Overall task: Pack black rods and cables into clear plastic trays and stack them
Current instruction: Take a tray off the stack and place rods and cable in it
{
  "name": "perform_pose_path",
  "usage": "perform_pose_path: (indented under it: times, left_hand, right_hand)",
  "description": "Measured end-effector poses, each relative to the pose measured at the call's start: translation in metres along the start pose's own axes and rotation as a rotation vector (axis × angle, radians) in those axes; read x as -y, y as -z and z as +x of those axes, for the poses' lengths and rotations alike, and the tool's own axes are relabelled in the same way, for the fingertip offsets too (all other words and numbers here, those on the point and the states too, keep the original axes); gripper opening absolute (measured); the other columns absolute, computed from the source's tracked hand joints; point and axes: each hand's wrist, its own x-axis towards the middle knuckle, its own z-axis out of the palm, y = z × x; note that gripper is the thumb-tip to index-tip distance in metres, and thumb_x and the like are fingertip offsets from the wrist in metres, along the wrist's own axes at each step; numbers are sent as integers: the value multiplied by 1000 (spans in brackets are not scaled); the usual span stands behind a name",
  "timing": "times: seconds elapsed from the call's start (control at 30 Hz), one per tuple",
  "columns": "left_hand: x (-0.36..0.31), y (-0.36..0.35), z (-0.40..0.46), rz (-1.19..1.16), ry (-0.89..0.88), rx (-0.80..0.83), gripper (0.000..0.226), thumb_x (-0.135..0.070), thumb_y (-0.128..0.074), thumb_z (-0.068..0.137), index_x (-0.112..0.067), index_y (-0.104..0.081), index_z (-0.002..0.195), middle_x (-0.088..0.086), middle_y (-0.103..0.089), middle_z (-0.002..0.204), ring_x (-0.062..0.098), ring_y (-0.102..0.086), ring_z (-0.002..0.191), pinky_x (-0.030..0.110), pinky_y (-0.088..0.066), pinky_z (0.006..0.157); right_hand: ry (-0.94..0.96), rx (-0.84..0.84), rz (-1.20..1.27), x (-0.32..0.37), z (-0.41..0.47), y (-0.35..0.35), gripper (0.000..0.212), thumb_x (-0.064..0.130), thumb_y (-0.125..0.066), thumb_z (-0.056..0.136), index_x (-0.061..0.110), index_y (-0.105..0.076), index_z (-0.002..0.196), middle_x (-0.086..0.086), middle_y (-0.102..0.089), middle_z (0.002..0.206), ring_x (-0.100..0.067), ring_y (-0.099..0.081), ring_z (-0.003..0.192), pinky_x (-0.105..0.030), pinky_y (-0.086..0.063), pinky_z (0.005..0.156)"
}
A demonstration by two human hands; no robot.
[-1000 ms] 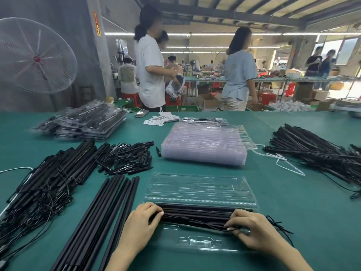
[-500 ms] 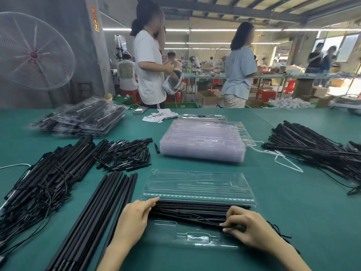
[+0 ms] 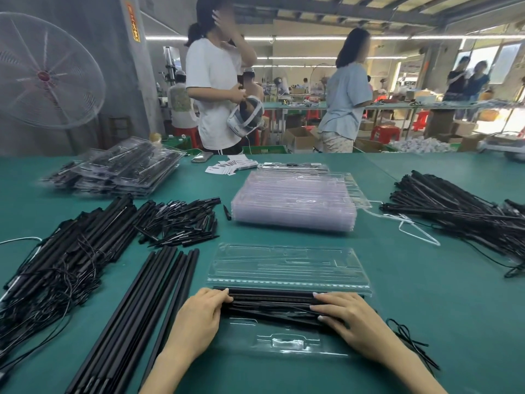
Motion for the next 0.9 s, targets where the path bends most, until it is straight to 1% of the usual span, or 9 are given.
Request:
perform_pose_path:
  times: [0.1, 0.2, 0.3, 0.37, 0.43, 0.53, 0.63, 0.8, 0.9]
  left_hand:
    - [-3, 2, 0, 23, 41, 20, 34, -17, -41, 99, -30, -61, 123, -13, -61, 118, 7, -55, 110, 22, -41, 95]
    - [-5, -1, -2, 30, 79, 37, 41, -11, -36, 98, -33, -52, 130, -10, -60, 121, 10, -56, 109, 23, -42, 93]
    - [2, -2, -7, -165, 157, 27, 50, -5, -39, 96, -29, -35, 140, -18, -60, 125, 9, -51, 121, 22, -39, 97]
    - [3, -2, -9, -240, 193, 25, 57, -2, -42, 95, -24, -26, 145, -21, -59, 127, 3, -45, 129, 20, -33, 104]
    - [3, -3, -10, -204, 185, -7, 59, -6, -45, 95, -22, -21, 146, -22, -59, 126, -5, -41, 127, 21, -25, 110]
    - [1, -5, -9, -149, 187, -84, 50, -24, -46, 99, -24, -24, 144, -26, -61, 120, -16, -39, 119, 23, -16, 114]
    - [1, -5, -6, -117, 204, -94, 45, -37, -52, 95, -32, -35, 136, -25, -63, 116, -9, -48, 121, 25, -12, 115]
    - [-3, -4, -1, -129, 249, -99, 56, -34, -64, 89, -38, -33, 136, -24, -66, 110, -6, -54, 115, 29, -10, 114]
    - [-3, -2, 3, -146, 282, -100, 66, -32, -67, 87, -37, -28, 140, -25, -67, 106, -3, -58, 109, 31, -11, 114]
  right_hand:
    - [-19, 37, 58, 1, 0, 1, 26, 34, -58, 90, 34, -69, 113, 15, -60, 125, 7, -51, 114, -13, -28, 97]
    - [-86, 75, 166, -1, 1, 2, 33, 42, -40, 96, 48, -51, 126, 27, -48, 131, 26, -30, 119, -7, -20, 102]
    - [-157, 62, 264, -2, 1, 4, 35, 43, -38, 93, 53, -47, 126, 29, -57, 118, 15, -46, 111, -11, -32, 97]
    - [-178, 48, 284, -2, 2, 3, 34, 42, -42, 92, 47, -56, 123, 34, -56, 115, 11, -51, 110, -13, -33, 99]
    - [-211, -2, 309, -1, 3, 1, 29, 35, -51, 92, 35, -66, 116, 34, -58, 113, 12, -54, 108, -13, -34, 101]
    - [-276, -70, 359, -1, 4, 3, 18, 24, -64, 89, 25, -74, 104, 30, -65, 103, 16, -57, 101, -10, -41, 94]
    - [-299, -62, 384, 1, 5, 6, 11, 21, -67, 88, 23, -77, 92, 26, -68, 99, 17, -58, 97, -5, -41, 87]
    - [-321, -42, 418, 1, 7, 7, 14, 19, -69, 87, 23, -77, 77, 22, -70, 98, 15, -60, 95, -9, -43, 91]
    - [-324, -87, 429, 2, 4, 2, 10, 17, -70, 85, 23, -78, 84, 26, -69, 98, 14, -61, 97, -8, -39, 95]
